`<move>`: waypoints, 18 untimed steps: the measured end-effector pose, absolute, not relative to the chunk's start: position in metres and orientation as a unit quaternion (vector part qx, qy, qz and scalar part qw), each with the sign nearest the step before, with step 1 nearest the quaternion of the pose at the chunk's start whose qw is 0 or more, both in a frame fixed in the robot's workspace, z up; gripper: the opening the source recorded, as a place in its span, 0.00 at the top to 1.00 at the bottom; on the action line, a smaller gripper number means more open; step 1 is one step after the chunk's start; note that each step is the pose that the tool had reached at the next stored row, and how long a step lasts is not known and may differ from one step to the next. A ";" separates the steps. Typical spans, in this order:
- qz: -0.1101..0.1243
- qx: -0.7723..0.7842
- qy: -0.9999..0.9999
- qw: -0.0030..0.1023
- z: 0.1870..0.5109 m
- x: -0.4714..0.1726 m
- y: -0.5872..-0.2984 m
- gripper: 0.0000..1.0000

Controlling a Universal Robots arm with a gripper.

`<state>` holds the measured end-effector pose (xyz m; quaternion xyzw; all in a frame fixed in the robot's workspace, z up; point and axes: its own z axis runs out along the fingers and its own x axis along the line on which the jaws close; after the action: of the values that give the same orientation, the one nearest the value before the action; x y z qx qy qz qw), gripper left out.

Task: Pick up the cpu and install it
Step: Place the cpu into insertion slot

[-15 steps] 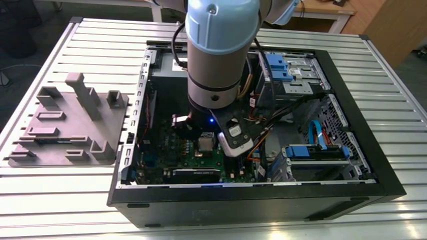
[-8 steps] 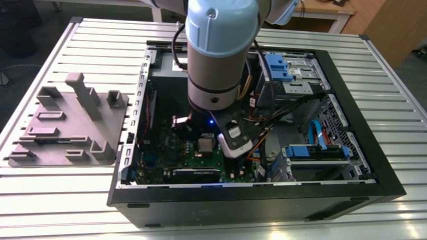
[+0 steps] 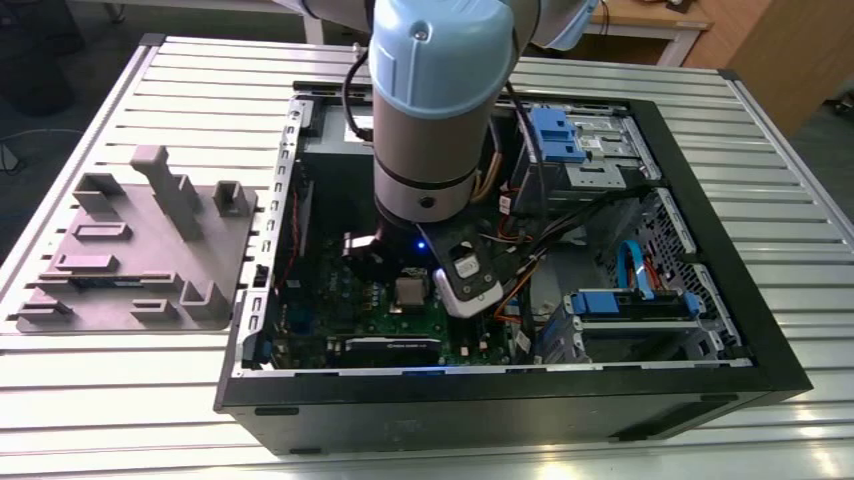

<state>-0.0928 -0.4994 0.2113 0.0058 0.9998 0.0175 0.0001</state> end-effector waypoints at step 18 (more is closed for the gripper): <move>0.018 0.006 1.000 0.000 0.202 -0.094 -0.498 0.53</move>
<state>-0.0937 -0.4975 0.2015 0.0058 0.9998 0.0176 0.0001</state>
